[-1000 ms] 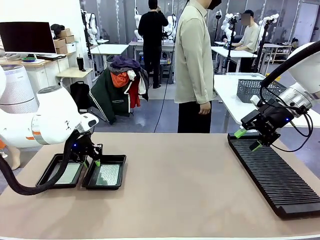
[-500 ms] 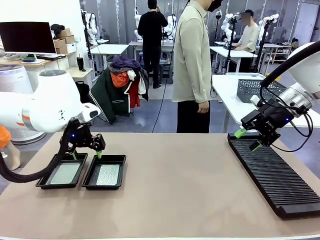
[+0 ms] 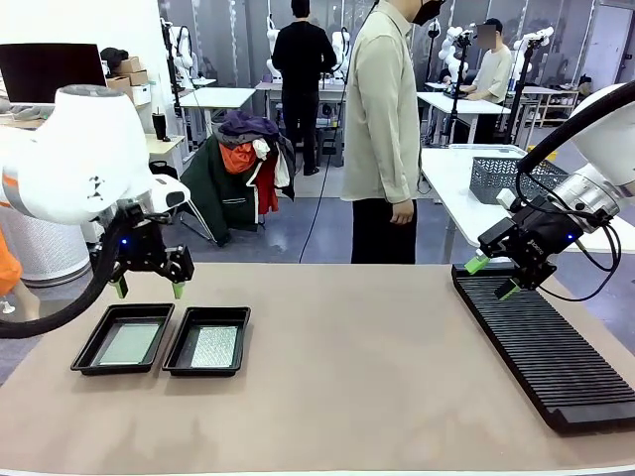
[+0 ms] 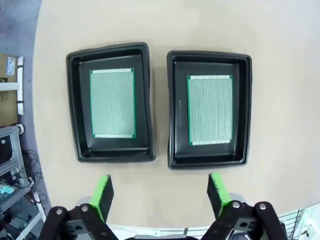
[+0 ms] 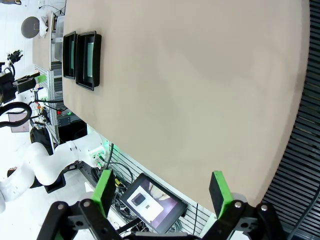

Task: Inspect and transfer BCBs to ESD trays.
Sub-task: Pick up the ESD tray and place it on the left side of the table.

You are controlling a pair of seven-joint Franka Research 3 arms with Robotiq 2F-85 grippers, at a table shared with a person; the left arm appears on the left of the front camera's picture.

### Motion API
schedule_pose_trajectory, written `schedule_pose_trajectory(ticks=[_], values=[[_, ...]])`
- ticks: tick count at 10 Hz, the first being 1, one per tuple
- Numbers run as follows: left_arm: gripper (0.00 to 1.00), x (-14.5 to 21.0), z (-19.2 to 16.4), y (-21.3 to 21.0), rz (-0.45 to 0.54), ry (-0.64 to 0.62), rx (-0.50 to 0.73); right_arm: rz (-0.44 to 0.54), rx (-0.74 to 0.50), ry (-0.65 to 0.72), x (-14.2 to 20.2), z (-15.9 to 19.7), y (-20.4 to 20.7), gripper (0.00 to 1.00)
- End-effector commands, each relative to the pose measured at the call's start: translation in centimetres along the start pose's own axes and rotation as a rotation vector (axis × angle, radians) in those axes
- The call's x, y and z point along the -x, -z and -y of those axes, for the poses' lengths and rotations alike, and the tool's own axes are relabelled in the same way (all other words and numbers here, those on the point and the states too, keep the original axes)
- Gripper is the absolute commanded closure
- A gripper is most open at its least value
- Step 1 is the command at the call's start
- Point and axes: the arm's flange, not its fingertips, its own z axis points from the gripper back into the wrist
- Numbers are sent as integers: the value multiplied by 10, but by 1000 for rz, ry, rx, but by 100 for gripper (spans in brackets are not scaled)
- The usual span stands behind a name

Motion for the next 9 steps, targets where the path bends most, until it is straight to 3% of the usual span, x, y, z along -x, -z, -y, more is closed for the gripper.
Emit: schedule_pose_trajectory(ticks=[1,9], values=[[0,5,-4,-15,-17,-18,-20,8,16,19,0,-2,0,0],[0,18,0,-51,0,-17,-7,8,16,19,0,-2,0,0]])
